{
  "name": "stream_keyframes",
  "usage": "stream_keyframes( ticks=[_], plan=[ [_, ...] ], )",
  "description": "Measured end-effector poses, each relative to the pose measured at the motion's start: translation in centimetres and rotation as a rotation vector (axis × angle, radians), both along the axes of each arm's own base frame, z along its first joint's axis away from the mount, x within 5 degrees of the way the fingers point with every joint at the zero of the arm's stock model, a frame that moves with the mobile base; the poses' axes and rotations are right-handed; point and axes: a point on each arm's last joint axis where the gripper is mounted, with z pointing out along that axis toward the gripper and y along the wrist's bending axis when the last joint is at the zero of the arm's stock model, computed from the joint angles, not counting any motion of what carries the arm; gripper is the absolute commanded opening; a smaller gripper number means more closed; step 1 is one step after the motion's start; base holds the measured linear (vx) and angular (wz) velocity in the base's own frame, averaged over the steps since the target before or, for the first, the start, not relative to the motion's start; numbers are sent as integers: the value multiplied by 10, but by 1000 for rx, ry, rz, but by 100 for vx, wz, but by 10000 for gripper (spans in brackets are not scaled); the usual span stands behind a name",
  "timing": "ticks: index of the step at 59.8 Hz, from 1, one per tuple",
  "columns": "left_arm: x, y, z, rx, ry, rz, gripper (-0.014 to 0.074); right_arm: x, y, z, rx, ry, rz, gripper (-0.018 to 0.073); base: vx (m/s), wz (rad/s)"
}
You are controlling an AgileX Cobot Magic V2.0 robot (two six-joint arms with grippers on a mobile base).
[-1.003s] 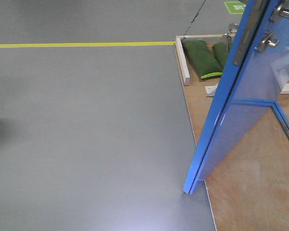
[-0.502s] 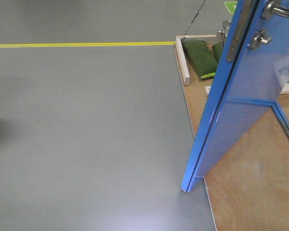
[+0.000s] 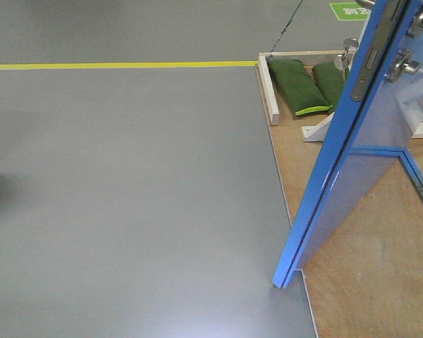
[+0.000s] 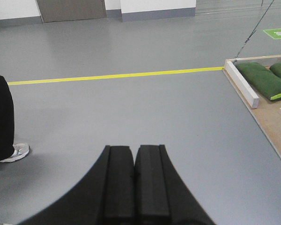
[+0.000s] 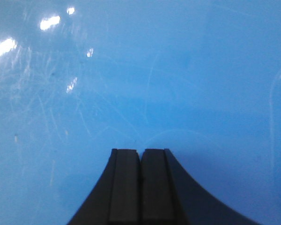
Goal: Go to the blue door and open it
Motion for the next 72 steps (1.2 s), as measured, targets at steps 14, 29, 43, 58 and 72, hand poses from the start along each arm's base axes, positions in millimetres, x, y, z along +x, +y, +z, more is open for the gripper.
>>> stream_keyframes(
  ticks=[14, 29, 43, 58, 72],
  plan=[
    [0, 0, 0, 0, 0, 0, 70, 0, -1, 0, 1, 0, -4, 5, 4, 4],
    [0, 0, 0, 0, 0, 0, 70, 0, -1, 0, 1, -1, -5, 5, 7, 8],
    [0, 0, 0, 0, 0, 0, 70, 0, -1, 0, 1, -1, -5, 5, 11, 8],
    [0, 0, 0, 0, 0, 0, 70, -1, -1, 1, 0, -2, -5, 5, 14, 8],
    [0, 0, 0, 0, 0, 0, 70, -3, 1, 3, -1, -7, 13, 5, 17, 9]
  ],
)
